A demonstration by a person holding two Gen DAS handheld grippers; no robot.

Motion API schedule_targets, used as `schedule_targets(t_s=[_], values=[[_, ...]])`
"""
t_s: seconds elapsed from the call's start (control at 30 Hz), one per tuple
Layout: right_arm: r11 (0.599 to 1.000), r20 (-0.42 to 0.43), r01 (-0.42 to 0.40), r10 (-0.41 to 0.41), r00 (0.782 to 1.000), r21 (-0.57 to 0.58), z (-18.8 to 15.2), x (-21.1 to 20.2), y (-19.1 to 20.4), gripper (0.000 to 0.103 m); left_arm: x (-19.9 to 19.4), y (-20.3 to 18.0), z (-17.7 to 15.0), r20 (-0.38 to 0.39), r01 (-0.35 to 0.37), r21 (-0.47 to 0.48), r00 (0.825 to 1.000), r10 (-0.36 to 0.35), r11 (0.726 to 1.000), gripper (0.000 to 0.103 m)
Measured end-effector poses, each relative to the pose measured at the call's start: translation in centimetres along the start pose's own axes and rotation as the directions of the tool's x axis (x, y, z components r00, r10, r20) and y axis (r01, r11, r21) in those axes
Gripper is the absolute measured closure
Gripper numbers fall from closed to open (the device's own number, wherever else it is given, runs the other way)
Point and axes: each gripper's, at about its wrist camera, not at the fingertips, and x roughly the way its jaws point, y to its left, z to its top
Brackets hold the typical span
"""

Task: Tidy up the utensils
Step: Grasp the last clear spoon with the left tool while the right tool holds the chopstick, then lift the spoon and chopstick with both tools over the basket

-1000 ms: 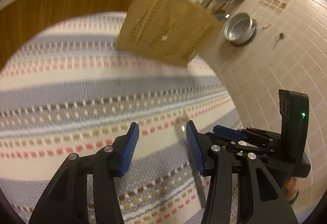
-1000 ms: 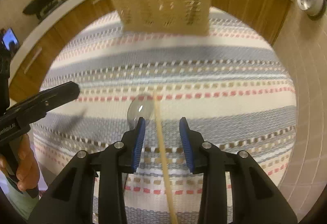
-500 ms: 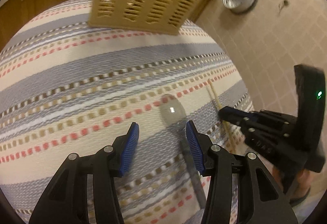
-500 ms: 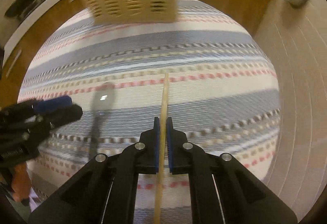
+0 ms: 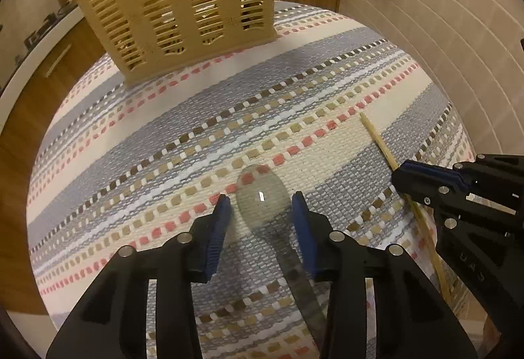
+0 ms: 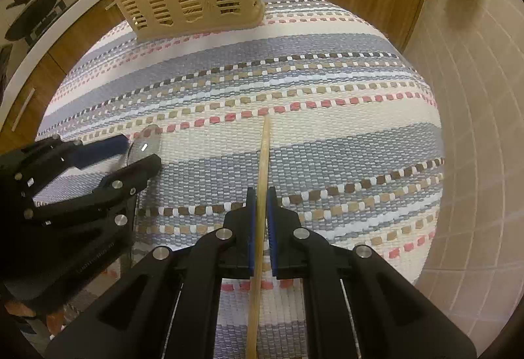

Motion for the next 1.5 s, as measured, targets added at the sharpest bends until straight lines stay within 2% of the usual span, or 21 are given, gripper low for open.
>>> schedule_targets(t_s=[0.17,0.3,0.4,0.5,0.6,0.8,0.9,1.0,1.13,1.2,1.3,1.43,1.5], values=[[1.0,-0.014,0.025,-0.025,1.0,-0.02,0.1,0.0,0.4,0.098,0.3,0.0,0.3,0.005,0.015,0.015,1.0,-0.015,1.0,0.072],[0.999,-0.053,0.044,-0.046,0.998,-0.031,0.7,0.2,0.8,0.097,-0.5,1.4,-0.5,0.023,0.088,-0.01,0.996,-0.087,0.996,0.072],[0.996,-0.108,0.06,-0.066,0.992,-0.061,1.5,0.6,1.3,0.096,-1.3,2.9,-1.1,0.06,0.153,-0.038,0.987,-0.15,0.988,0.072],[0.996,-0.163,0.053,-0.064,0.985,-0.073,2.4,1.0,1.4,0.096,-2.2,3.9,-1.6,0.087,0.156,-0.039,0.984,-0.153,0.987,0.072],[0.995,-0.208,0.039,-0.057,0.976,-0.086,3.1,1.3,1.4,0.096,-3.2,5.2,-1.9,0.121,0.193,-0.047,0.975,-0.187,0.98,0.072],[0.994,-0.193,0.052,-0.071,0.979,-0.101,3.2,1.2,1.8,0.098,-5.5,7.7,-2.2,0.194,0.223,-0.086,0.96,-0.203,0.971,0.072],[0.997,-0.151,0.025,-0.035,0.988,-0.07,3.2,0.4,1.8,0.099,-6.9,8.9,-2.3,0.235,0.217,-0.098,0.953,-0.189,0.971,0.072],[0.999,-0.059,-0.021,0.019,0.998,-0.043,3.4,-1.6,1.9,0.099,-8.1,9.5,-2.2,0.281,0.196,-0.101,0.946,-0.16,0.975,0.072],[0.995,0.077,-0.1,0.102,0.992,-0.022,3.5,-4.4,1.9,0.099,-10.1,10.2,-1.5,0.353,0.16,-0.112,0.929,-0.111,0.981,0.072],[0.99,0.149,-0.142,0.141,0.979,-0.002,3.6,-5.9,1.7,0.099,-11.0,10.5,-1.3,0.387,0.143,-0.116,0.918,-0.088,0.983,0.072],[0.978,0.264,-0.208,0.2,0.943,-0.001,4.1,-8.4,1.5,0.099,-12.7,10.5,-0.7,0.456,0.075,-0.118,0.89,-0.013,0.99,0.072],[0.967,0.386,-0.254,0.237,0.892,-0.007,5.3,-11.1,1.6,0.099,-15.2,10.2,0.3,0.545,-0.005,-0.131,0.835,0.077,0.991,0.072],[0.964,0.438,-0.265,0.244,0.865,-0.014,5.8,-12.2,1.7,0.099,-16.6,9.9,1.1,0.594,-0.044,-0.144,0.795,0.122,0.989,0.072]])
